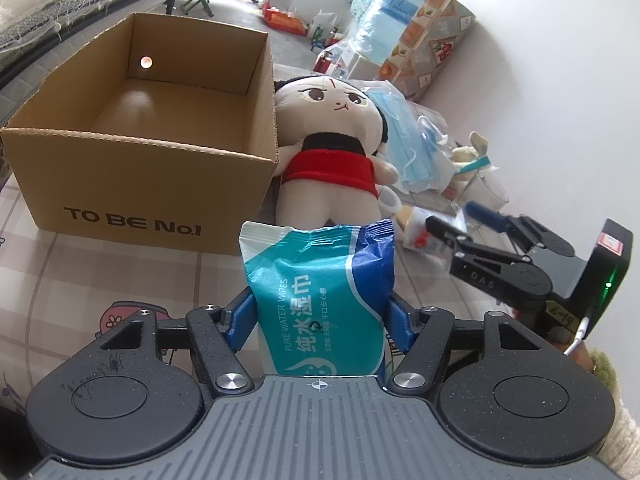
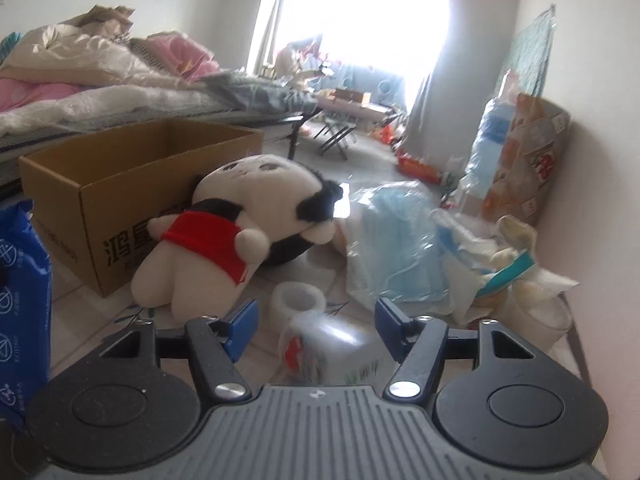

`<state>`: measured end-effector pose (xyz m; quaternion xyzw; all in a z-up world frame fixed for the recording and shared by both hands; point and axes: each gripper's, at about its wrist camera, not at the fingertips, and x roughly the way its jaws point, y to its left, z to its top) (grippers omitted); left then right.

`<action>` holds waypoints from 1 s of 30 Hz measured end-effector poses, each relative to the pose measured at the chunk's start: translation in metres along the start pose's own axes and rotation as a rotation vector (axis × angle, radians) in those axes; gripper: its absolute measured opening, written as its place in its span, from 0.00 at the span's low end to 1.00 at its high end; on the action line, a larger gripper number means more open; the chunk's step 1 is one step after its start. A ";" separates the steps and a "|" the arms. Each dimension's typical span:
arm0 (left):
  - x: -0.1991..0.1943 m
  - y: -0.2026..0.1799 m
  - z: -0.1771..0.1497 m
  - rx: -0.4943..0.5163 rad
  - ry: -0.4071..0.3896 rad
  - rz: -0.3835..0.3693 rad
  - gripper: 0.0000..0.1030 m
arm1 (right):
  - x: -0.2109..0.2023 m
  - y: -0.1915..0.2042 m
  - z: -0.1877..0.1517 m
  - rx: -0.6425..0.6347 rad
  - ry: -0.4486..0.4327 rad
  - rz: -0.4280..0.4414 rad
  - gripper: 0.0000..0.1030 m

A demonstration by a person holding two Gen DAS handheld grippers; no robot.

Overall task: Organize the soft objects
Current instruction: 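Grasp the white yogurt cup with the right gripper and lift it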

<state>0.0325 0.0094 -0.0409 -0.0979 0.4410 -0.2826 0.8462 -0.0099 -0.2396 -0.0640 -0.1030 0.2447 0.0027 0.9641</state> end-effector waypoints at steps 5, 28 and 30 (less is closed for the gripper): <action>0.001 -0.003 0.000 0.011 0.001 0.009 0.63 | 0.005 -0.018 -0.010 0.094 0.030 0.022 0.80; 0.001 -0.009 0.001 0.022 0.006 0.036 0.63 | 0.039 -0.060 -0.018 0.144 0.180 0.215 0.72; 0.001 -0.009 0.001 0.020 0.005 0.036 0.63 | 0.032 -0.051 -0.016 0.099 0.191 0.164 0.70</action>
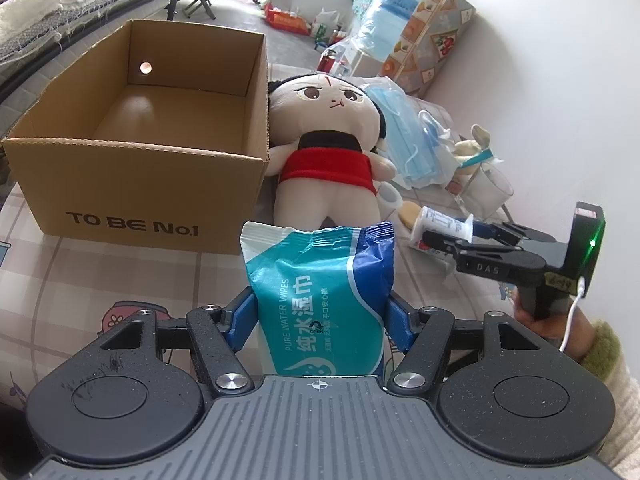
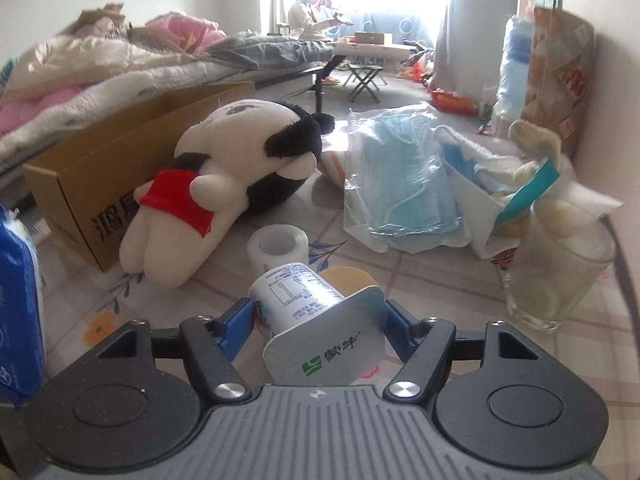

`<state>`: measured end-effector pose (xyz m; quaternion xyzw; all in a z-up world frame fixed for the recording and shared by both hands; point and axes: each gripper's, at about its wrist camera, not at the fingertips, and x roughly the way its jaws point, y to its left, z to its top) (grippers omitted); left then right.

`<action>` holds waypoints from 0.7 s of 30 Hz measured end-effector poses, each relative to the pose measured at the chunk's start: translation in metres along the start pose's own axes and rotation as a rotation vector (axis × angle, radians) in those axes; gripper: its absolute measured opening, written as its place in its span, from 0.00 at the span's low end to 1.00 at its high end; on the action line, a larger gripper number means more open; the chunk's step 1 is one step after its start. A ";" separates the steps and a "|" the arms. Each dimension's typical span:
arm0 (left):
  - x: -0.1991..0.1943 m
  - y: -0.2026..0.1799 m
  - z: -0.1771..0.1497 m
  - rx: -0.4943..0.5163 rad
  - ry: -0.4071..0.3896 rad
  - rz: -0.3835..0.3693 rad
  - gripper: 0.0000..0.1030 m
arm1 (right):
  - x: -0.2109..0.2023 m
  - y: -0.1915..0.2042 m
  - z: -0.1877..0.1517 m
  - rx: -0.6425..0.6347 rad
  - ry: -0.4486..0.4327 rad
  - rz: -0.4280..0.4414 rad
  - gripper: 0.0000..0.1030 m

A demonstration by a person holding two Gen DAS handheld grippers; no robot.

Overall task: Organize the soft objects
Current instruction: 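Grasp the white yogurt cup with the right gripper and lift it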

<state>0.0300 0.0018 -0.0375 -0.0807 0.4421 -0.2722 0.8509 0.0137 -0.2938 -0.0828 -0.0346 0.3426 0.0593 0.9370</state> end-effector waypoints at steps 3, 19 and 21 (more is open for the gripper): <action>0.000 0.000 -0.001 -0.003 -0.004 -0.001 0.63 | -0.007 0.013 0.003 -0.063 0.045 -0.047 0.68; -0.001 0.003 -0.001 -0.016 -0.004 0.017 0.63 | 0.009 0.052 0.045 -0.313 0.309 -0.057 0.67; 0.000 0.004 -0.001 -0.015 -0.001 0.017 0.63 | 0.016 0.052 0.046 -0.309 0.303 -0.057 0.66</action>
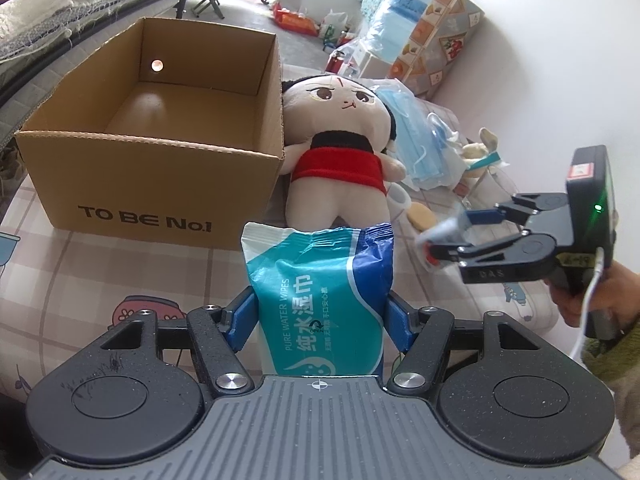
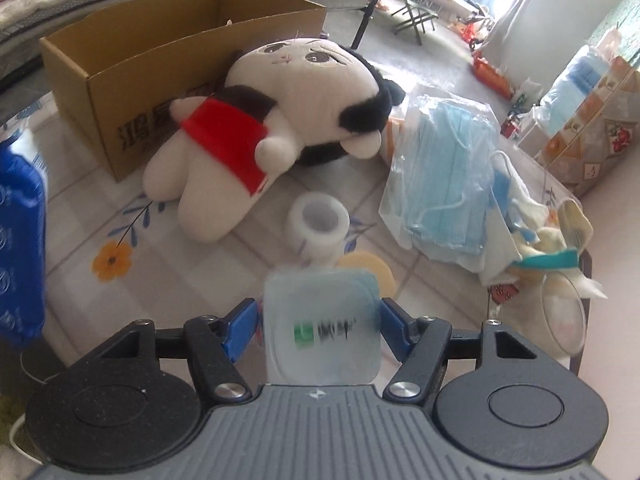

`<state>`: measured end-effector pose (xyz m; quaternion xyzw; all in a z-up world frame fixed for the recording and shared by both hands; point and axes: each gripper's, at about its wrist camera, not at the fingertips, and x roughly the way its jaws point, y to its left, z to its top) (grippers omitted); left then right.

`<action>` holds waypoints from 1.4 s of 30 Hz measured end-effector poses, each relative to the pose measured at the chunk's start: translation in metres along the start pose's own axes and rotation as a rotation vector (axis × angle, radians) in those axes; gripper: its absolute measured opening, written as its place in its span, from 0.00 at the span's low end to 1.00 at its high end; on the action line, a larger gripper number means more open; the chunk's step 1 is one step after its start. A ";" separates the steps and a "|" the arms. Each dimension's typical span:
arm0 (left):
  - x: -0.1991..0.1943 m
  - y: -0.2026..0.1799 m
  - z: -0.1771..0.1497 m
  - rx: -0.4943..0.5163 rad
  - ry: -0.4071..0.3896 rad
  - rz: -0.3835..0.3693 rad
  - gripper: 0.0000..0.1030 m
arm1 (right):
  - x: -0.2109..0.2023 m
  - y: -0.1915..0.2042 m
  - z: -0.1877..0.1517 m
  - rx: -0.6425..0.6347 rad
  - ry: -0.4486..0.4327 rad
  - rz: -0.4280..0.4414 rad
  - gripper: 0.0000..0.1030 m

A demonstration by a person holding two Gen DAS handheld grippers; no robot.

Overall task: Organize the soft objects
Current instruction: 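Grasp the white yogurt cup with the right gripper and lift it, then carry the wipes pack and yogurt cup over the cardboard box with both grippers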

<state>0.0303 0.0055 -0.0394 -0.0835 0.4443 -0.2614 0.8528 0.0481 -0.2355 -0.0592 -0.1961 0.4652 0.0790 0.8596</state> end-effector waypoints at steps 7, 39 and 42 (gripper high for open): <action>0.004 0.001 0.004 -0.005 0.010 0.001 0.63 | 0.014 -0.003 0.000 0.067 -0.010 0.029 0.63; -0.088 -0.005 0.025 0.038 -0.187 -0.078 0.60 | -0.067 -0.014 -0.020 0.332 -0.281 0.071 0.50; -0.105 -0.001 0.037 0.034 -0.234 -0.077 0.60 | -0.093 -0.011 -0.008 0.317 -0.359 0.088 0.50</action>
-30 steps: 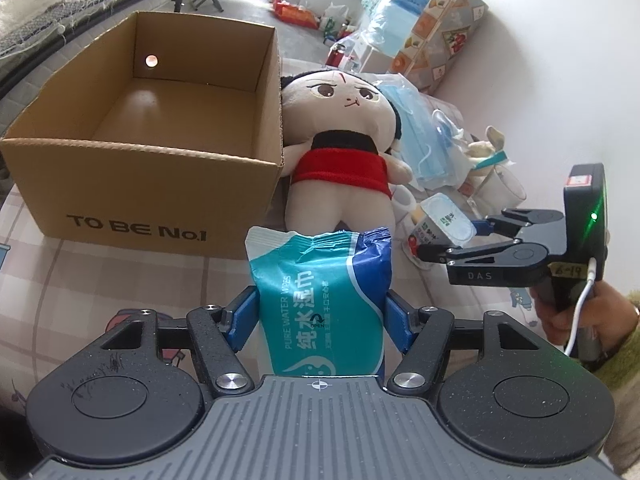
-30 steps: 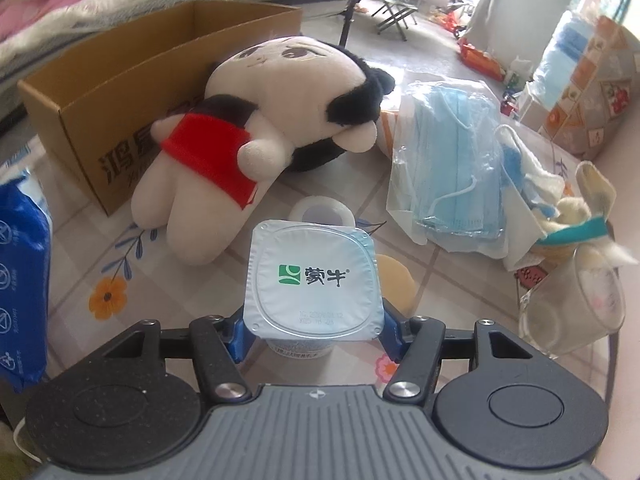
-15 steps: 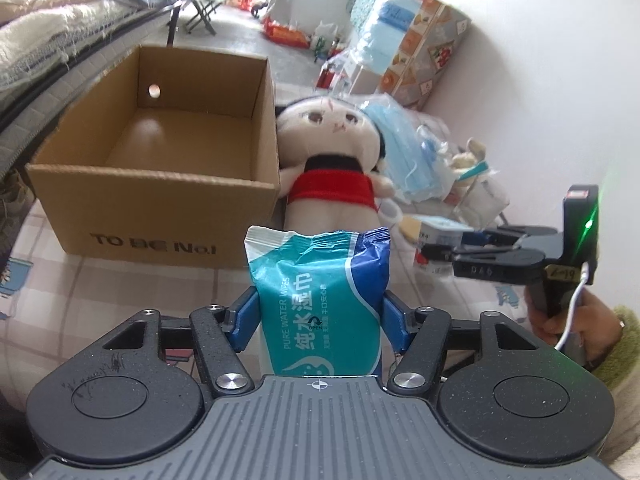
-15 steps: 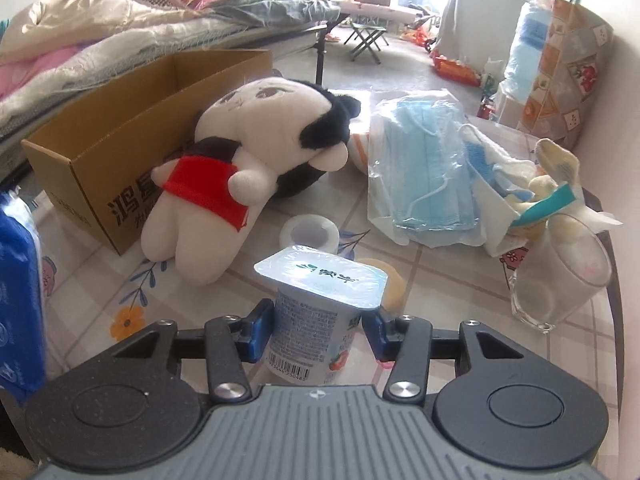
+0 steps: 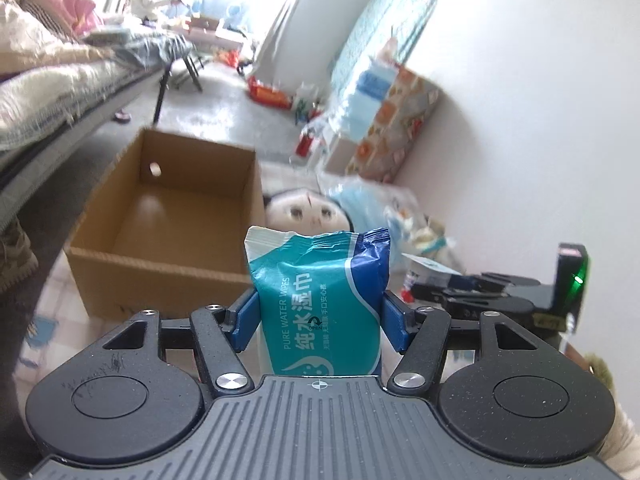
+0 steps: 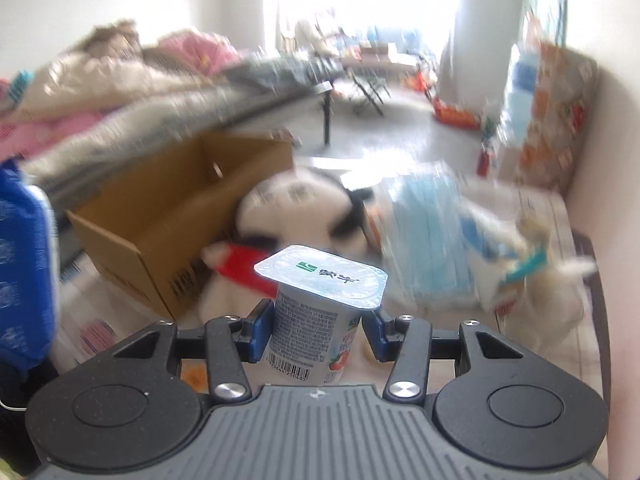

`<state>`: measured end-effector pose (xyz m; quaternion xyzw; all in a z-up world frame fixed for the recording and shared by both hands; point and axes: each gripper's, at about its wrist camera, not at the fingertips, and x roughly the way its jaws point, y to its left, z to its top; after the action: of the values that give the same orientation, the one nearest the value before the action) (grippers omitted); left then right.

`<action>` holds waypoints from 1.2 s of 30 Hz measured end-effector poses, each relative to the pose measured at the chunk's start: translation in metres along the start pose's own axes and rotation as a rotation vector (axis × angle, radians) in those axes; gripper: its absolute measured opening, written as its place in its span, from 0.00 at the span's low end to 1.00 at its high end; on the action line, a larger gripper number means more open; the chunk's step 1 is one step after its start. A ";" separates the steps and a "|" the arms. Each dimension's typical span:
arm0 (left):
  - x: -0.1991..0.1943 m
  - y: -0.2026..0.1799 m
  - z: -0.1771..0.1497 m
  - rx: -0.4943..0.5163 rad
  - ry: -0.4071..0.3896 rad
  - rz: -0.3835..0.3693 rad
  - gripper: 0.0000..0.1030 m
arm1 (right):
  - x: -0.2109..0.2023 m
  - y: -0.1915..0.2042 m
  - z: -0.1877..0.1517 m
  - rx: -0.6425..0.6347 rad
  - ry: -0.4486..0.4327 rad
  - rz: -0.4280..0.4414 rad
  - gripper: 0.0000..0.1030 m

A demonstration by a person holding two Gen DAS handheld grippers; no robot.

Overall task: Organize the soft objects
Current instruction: 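Carry the wipes pack and yogurt cup over the cardboard box with both grippers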

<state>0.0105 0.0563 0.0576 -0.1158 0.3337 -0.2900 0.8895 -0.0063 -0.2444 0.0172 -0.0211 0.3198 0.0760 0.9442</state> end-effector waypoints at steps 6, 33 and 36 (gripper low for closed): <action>-0.014 0.012 0.038 -0.007 -0.086 0.021 0.60 | -0.017 0.023 0.046 -0.030 -0.130 0.105 0.50; 0.152 0.130 0.142 -0.046 0.160 0.275 0.59 | 0.224 0.091 0.194 0.063 0.174 0.292 0.50; 0.168 0.136 0.145 -0.037 0.196 0.318 0.59 | 0.247 0.096 0.196 0.066 0.222 0.278 0.50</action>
<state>0.2686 0.0682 0.0233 -0.0492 0.4381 -0.1494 0.8850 0.2902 -0.1005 0.0234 0.0460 0.4241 0.1928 0.8837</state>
